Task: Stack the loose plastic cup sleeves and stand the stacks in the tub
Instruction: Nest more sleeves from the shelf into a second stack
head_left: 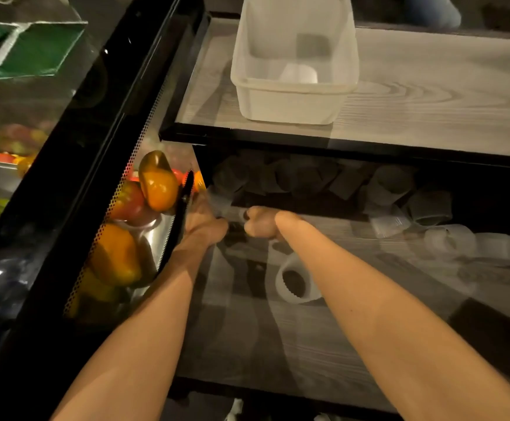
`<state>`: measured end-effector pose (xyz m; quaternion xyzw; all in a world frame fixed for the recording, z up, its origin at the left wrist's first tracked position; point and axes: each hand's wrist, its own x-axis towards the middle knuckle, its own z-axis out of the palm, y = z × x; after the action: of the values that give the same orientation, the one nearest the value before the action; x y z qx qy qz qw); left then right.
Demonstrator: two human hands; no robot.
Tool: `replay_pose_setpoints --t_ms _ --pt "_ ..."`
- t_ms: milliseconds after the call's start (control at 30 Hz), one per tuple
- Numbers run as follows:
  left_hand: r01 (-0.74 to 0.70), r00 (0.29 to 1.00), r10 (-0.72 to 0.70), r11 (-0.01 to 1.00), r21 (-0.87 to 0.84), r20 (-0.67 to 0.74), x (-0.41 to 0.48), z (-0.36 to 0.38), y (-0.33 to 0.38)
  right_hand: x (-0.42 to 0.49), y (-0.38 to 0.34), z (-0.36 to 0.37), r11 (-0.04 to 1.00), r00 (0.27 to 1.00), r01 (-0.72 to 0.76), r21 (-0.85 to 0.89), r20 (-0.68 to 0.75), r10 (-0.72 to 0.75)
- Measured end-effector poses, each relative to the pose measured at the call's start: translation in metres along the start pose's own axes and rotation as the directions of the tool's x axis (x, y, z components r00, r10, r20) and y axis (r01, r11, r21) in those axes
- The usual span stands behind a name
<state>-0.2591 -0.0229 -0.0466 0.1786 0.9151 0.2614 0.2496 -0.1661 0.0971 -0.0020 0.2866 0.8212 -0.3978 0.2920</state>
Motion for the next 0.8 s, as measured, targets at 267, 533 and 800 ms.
replay_pose_setpoints --t_ms 267,533,800 --pt "0.093 0.995 -0.094 0.995 0.034 0.022 0.012 0.002 -0.006 0.023 -0.013 0.013 0.963 0.997 0.033 0.268 -0.069 -0.015" --pt "0.157 0.981 -0.099 0.908 -0.389 0.165 -0.005 -0.018 0.002 0.004 0.008 -0.015 0.879 0.993 0.056 0.473 -0.120 0.001" --pt "0.133 0.867 0.219 0.764 -0.632 0.448 -0.064 -0.034 0.036 -0.080 0.057 -0.041 0.743 0.979 0.183 0.644 -0.192 -0.074"
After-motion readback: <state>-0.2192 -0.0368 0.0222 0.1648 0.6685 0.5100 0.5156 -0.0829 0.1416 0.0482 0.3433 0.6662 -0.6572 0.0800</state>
